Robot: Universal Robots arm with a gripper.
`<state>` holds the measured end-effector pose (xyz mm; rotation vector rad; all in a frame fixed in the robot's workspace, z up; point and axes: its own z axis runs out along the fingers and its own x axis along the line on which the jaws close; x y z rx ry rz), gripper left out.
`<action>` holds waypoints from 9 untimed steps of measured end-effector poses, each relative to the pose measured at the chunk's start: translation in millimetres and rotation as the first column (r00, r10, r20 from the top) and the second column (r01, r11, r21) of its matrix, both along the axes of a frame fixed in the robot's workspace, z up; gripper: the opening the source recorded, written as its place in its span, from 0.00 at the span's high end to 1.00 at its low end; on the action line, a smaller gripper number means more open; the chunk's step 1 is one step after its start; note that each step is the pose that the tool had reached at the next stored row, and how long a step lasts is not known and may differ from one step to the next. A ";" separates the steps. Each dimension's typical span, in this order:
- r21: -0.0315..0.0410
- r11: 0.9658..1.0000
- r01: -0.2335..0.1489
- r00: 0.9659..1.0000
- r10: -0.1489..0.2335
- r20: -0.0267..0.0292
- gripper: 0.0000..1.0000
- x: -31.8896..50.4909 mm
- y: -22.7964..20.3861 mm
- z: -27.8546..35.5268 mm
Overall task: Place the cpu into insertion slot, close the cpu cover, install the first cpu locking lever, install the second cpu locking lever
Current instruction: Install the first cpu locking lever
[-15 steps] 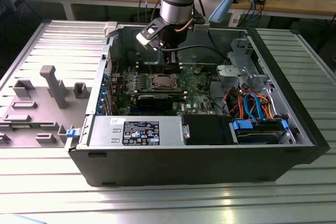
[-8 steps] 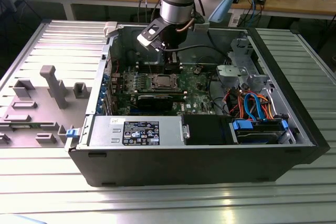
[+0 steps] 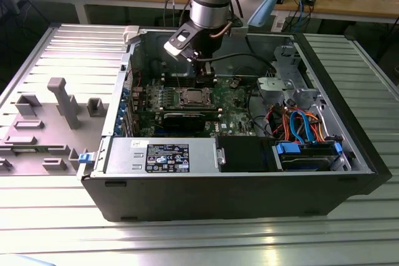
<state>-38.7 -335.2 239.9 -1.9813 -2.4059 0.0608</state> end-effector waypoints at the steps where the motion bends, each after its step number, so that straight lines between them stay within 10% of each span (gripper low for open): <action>1: 0.000 1.000 -0.007 1.000 0.007 0.000 0.89 0.0 0.0 0.0; 9: 0.000 0.999 -0.044 0.999 0.044 0.000 0.89 0.0 0.0 0.0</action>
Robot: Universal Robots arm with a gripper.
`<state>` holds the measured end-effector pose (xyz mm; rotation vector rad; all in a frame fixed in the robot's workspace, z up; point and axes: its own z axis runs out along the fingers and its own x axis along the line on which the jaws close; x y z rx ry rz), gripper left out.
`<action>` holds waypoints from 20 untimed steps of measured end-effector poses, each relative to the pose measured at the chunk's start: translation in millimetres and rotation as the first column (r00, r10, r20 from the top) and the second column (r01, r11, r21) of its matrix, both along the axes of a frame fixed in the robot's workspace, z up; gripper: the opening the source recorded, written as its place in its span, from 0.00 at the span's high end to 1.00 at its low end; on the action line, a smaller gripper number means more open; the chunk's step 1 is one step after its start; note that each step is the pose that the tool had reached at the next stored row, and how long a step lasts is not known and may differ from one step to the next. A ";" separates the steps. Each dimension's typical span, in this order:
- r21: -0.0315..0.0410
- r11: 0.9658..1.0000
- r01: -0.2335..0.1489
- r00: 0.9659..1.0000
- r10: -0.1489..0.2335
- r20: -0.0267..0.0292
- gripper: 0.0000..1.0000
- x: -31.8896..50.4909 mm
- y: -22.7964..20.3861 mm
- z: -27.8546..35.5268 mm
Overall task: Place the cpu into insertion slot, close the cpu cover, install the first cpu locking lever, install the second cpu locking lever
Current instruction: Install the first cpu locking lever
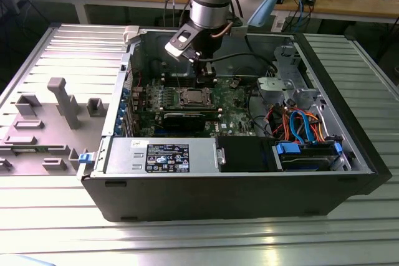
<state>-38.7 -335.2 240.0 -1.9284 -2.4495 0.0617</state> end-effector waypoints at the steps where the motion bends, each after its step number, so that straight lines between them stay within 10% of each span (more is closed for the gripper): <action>1: 0.000 1.000 -0.004 1.000 0.004 0.000 0.89 0.0 0.0 0.0; 5: 0.000 0.997 -0.074 0.997 0.074 0.000 0.89 0.0 0.0 0.0; 20: 0.000 0.991 -0.133 0.991 0.133 0.000 0.89 0.0 0.0 0.0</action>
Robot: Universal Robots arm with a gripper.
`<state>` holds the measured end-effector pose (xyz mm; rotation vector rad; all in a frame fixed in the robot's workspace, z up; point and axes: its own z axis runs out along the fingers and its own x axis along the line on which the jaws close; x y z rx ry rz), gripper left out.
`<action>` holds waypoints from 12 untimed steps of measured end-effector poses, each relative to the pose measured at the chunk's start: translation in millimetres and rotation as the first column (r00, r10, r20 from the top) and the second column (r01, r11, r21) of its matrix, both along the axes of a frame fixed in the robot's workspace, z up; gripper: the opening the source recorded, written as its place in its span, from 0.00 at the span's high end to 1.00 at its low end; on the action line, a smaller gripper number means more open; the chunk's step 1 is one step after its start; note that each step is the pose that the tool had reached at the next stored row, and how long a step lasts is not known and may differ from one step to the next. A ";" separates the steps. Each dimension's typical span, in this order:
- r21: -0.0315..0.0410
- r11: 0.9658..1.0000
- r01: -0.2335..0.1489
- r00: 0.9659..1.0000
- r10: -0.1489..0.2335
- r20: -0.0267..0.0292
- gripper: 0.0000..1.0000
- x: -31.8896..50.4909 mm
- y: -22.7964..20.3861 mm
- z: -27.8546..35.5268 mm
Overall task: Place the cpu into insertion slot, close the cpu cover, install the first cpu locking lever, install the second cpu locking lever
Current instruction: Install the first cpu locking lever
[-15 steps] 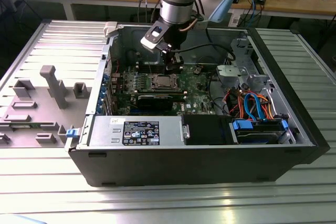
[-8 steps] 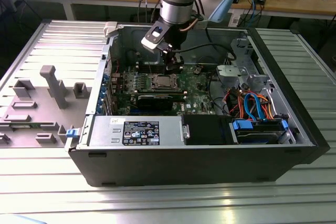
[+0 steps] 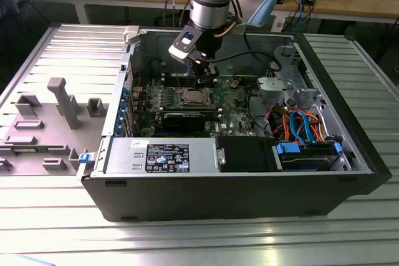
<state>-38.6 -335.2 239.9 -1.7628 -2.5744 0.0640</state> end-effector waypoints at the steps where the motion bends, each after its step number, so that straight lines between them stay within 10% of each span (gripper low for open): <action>1: 0.000 1.000 -0.003 1.000 0.003 0.000 0.89 0.0 0.0 0.0; 12: 0.000 0.999 -0.044 0.999 0.044 0.000 0.89 0.0 0.0 0.0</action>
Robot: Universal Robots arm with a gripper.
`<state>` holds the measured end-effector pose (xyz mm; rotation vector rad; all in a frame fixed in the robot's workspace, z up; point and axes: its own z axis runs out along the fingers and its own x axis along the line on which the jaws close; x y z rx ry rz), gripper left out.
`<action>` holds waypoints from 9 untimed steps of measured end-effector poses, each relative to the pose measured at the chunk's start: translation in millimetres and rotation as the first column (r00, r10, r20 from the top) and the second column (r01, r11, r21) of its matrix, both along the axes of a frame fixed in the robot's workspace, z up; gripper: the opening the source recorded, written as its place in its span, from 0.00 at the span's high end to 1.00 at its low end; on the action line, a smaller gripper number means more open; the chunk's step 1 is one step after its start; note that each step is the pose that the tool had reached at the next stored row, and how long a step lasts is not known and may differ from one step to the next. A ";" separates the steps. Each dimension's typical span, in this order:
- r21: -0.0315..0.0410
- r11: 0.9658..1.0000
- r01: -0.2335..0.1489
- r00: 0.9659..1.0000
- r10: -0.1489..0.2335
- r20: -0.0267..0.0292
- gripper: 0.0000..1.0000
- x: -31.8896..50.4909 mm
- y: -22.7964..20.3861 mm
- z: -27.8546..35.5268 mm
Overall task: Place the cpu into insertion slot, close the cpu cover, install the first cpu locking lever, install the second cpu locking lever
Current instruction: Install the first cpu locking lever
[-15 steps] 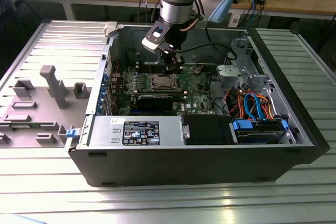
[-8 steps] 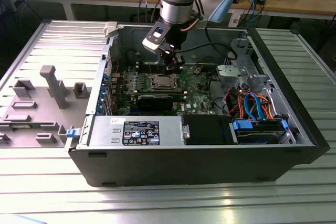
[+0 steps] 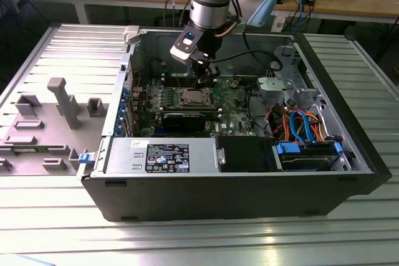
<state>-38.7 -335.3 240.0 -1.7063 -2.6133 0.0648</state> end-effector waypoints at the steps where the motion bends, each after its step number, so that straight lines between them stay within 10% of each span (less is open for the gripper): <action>1: 0.000 1.000 -0.003 1.000 0.003 0.000 0.89 0.0 0.0 0.0; 9: 0.000 1.000 -0.030 1.000 0.030 0.000 0.89 0.0 0.0 0.0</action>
